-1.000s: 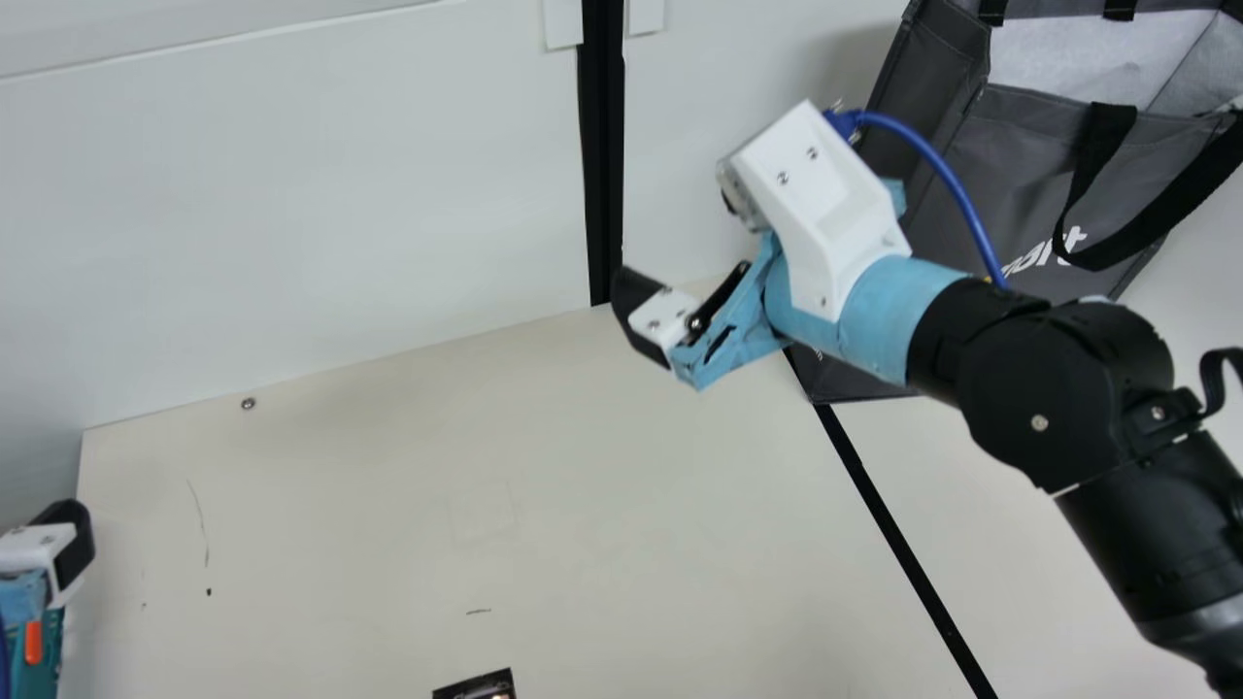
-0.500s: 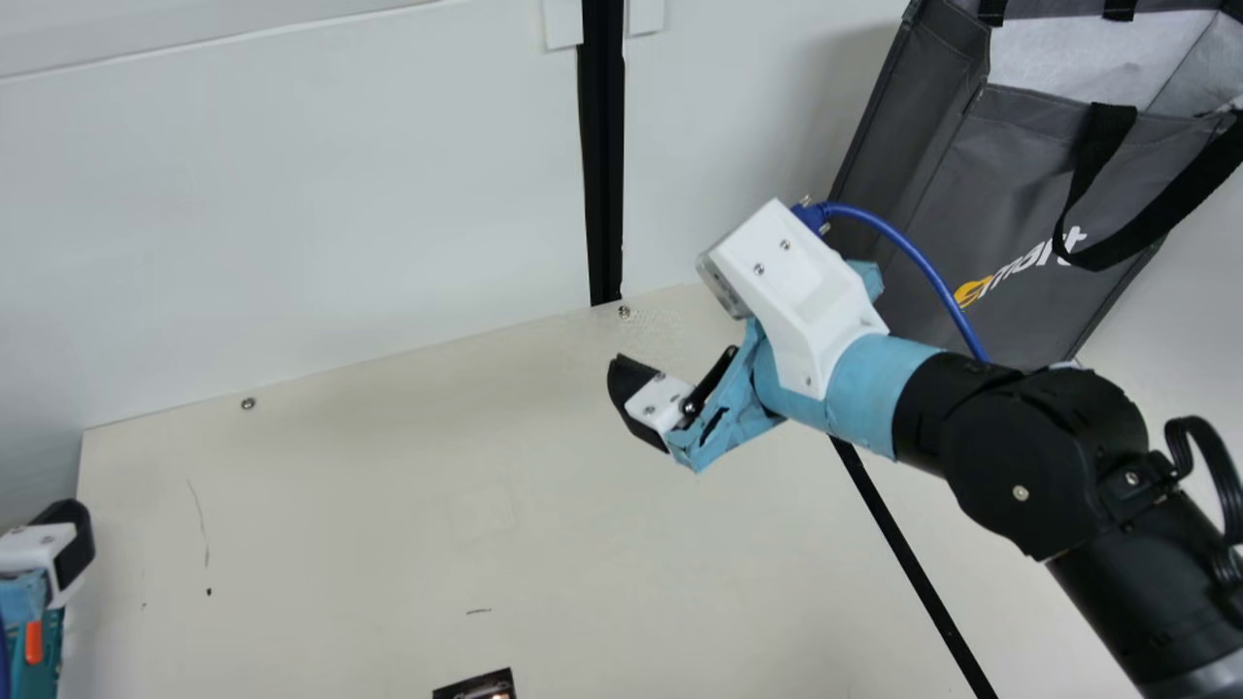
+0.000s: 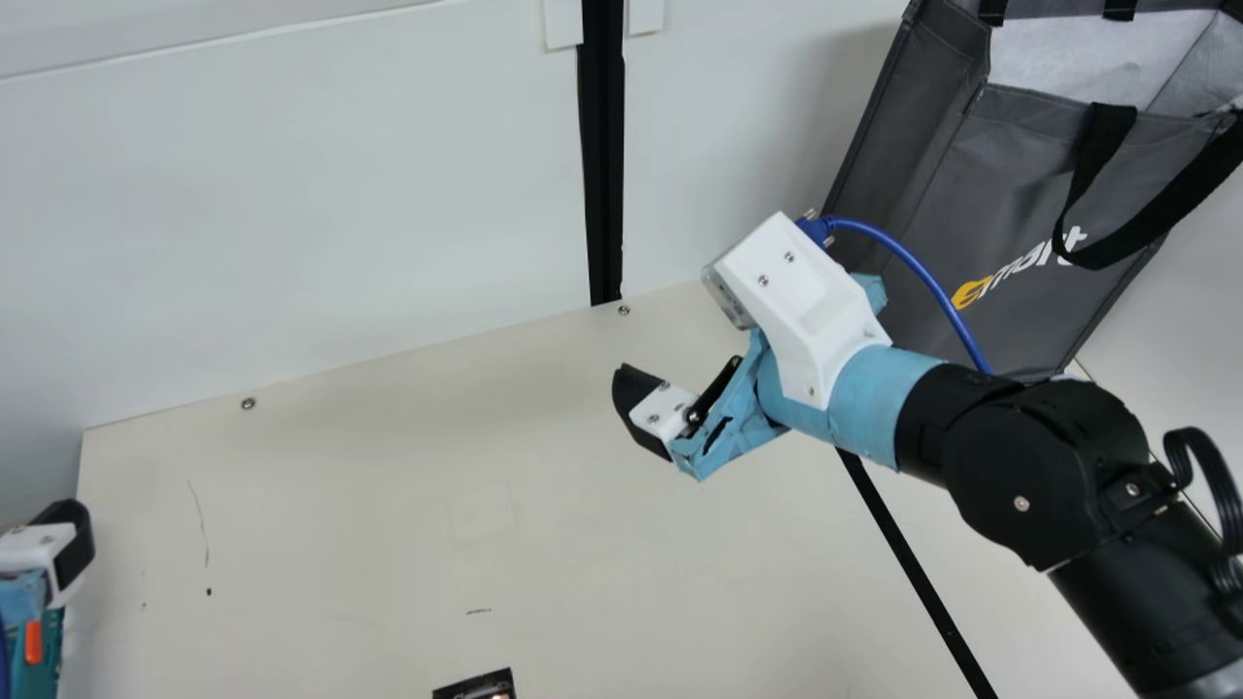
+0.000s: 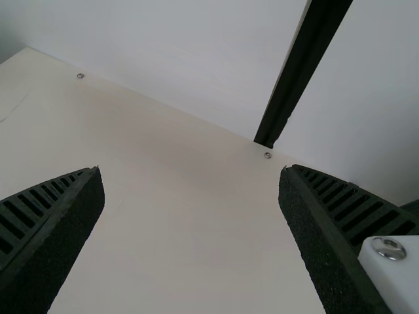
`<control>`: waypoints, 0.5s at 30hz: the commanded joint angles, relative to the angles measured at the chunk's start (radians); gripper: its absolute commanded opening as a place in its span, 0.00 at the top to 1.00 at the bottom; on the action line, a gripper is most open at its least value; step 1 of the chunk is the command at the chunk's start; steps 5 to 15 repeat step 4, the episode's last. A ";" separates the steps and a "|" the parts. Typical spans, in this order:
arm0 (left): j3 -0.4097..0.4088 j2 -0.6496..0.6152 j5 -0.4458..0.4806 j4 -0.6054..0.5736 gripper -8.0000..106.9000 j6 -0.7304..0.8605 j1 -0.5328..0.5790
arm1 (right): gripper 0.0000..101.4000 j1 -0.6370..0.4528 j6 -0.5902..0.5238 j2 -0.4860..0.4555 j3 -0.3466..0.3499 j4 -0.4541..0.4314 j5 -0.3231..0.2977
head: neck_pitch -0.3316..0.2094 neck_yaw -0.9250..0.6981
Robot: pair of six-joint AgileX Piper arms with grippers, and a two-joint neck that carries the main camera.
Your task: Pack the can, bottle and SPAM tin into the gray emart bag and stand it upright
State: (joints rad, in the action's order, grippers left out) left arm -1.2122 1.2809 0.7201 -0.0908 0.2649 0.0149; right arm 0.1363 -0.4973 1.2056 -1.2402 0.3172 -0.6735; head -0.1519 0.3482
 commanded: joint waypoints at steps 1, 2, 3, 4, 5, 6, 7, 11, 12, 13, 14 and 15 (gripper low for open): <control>0.000 0.000 0.000 0.000 0.15 0.000 0.000 | 0.06 0.000 0.000 0.000 0.000 0.000 0.000 | -0.023 0.001; 0.000 0.000 0.000 0.000 0.15 0.000 0.000 | 0.06 0.000 0.000 0.000 0.000 0.000 0.000 | -0.023 0.001; 0.000 0.000 0.000 0.000 0.15 0.000 0.000 | 0.06 0.000 0.000 0.000 0.000 0.000 0.000 | -0.023 0.001; 0.000 0.000 0.000 0.000 0.15 0.000 0.000 | 0.06 0.000 0.000 0.000 0.000 0.000 0.000 | -0.023 0.001; 0.000 0.000 0.000 0.000 0.15 0.000 0.000 | 0.06 0.000 0.000 0.000 0.000 0.000 0.000 | -0.023 0.001; 0.000 0.000 0.000 0.000 0.15 0.000 0.000 | 0.06 0.000 0.000 0.000 0.000 0.000 0.000 | -0.023 0.001; 0.000 0.000 0.000 0.000 0.15 0.000 0.000 | 0.06 0.000 0.000 0.000 0.000 0.000 0.000 | -0.023 0.001; 0.000 0.000 0.000 0.000 0.15 0.000 0.000 | 0.06 0.000 0.000 0.000 0.000 0.000 0.000 | -0.023 0.001; 0.000 0.000 0.000 0.000 0.15 0.000 0.000 | 0.06 0.000 0.000 0.000 0.000 0.000 0.000 | -0.023 0.001; 0.000 0.000 0.000 0.000 0.15 0.000 0.000 | 0.06 0.000 0.000 0.000 0.000 0.000 0.000 | -0.023 0.001; 0.000 0.000 0.000 0.000 0.15 0.000 0.000 | 0.06 0.000 0.000 0.000 0.000 0.000 0.000 | -0.023 0.001; 0.000 0.000 0.000 0.000 0.15 0.000 0.000 | 0.06 0.000 0.000 0.000 0.000 0.000 0.000 | -0.023 0.001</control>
